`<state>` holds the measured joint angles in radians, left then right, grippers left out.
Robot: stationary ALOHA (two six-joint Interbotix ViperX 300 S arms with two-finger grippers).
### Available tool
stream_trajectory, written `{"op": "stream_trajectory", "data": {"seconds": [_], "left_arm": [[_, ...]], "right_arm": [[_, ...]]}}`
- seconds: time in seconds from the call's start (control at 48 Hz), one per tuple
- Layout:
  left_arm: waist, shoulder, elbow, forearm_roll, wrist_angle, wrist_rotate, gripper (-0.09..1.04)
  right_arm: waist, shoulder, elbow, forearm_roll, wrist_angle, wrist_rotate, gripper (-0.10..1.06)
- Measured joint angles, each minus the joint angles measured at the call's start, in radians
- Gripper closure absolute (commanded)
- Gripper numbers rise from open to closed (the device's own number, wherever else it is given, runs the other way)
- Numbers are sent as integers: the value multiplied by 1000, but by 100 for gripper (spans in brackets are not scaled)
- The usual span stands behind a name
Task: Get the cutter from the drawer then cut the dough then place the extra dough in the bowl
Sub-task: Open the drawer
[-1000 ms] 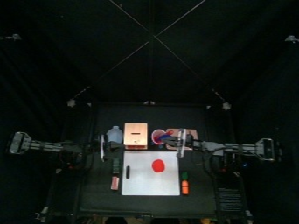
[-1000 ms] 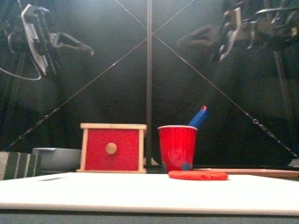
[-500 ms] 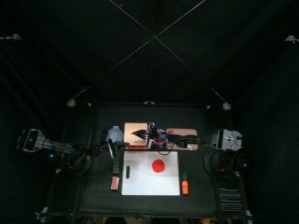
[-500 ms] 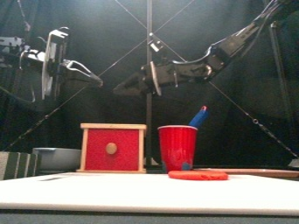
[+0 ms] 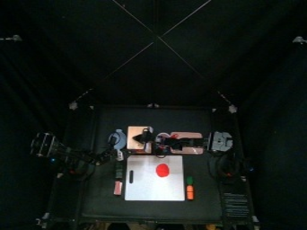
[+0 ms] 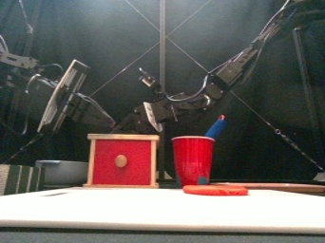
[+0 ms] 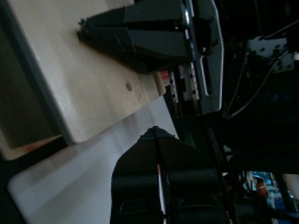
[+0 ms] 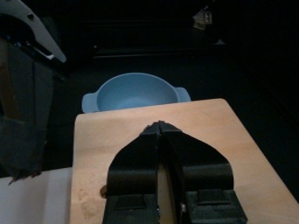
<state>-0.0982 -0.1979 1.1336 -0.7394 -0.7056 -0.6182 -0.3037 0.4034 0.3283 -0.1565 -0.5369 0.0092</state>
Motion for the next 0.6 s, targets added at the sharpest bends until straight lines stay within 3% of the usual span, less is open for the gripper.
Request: {"op": "stream_trajectory", "data": {"seconds": [0.271, 0.604], "left_arm": [[-6, 103, -48, 31, 2, -135, 64], [-8, 129, -72, 31, 21, -328, 37]], "right_arm": [[2, -2, 20, 6, -3, 3, 93], [5, -3, 23, 15, 5, 2, 93]]}}
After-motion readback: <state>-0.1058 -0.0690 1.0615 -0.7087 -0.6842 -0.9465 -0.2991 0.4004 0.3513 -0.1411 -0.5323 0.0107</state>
